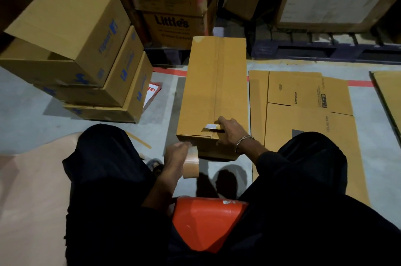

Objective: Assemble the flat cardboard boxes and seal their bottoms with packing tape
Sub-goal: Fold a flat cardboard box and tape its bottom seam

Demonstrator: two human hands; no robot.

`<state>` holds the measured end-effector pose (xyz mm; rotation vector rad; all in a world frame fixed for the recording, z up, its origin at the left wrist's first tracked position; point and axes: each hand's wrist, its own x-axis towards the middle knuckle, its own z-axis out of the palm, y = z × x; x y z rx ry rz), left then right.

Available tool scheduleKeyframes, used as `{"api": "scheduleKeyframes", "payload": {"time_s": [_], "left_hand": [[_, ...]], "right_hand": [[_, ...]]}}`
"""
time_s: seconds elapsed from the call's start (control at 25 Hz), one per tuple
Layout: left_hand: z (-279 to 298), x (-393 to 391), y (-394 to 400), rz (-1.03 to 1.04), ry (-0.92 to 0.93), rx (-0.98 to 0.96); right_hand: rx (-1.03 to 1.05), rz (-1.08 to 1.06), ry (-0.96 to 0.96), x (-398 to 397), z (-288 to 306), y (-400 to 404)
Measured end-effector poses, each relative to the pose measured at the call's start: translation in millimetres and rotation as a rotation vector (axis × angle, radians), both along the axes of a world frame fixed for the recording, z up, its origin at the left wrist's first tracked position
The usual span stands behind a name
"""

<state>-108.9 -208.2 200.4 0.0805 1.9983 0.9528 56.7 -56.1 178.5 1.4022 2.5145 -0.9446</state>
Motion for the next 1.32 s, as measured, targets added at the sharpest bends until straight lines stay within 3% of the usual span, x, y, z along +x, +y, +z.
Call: {"api": "scheduleKeyframes", "payload": {"time_s": [0.12, 0.2, 0.32, 0.52, 0.68, 0.76, 0.88, 1.04, 1.32], "left_hand": [[16.0, -7.6, 10.1, -0.114, 0.050, 0.022], [33.8, -16.8, 21.4, -0.180, 0.073, 0.059], [69.0, -28.9, 41.2, -0.392, 0.125, 0.138], [111.5, -65.2, 56.1, -0.769, 0.306, 0.175], [108.4, -82.3, 54.7, -0.630, 0.190, 0.104], [109.9, -78.8, 54.7, -0.554, 0.064, 0.030], [110.9, -72.3, 57.7, -0.667, -0.054, 0.031], [108.0, -57.2, 61.2, -0.897, -0.071, 0.082], [95.7, -28.0, 67.2, -1.231, -0.051, 0.002]], "right_hand": [[-0.134, -0.024, 0.070, 3.1, 9.3, 8.0], [-0.200, -0.175, 0.173, 6.2, 16.0, 12.7], [0.030, -0.343, 0.134, 15.9, 14.2, 18.7], [0.424, -0.169, 0.141, 0.1, -10.4, 23.2], [0.435, 0.035, -0.109, -11.7, -29.4, 21.3], [0.373, -0.004, -0.090, -12.9, -22.7, 22.5], [0.230, -0.244, 0.174, -16.3, 14.2, 20.5], [-0.486, -0.521, 0.681, -7.2, 83.3, -9.1], [-0.580, -0.646, 0.645, 8.7, 83.9, -53.8]]}}
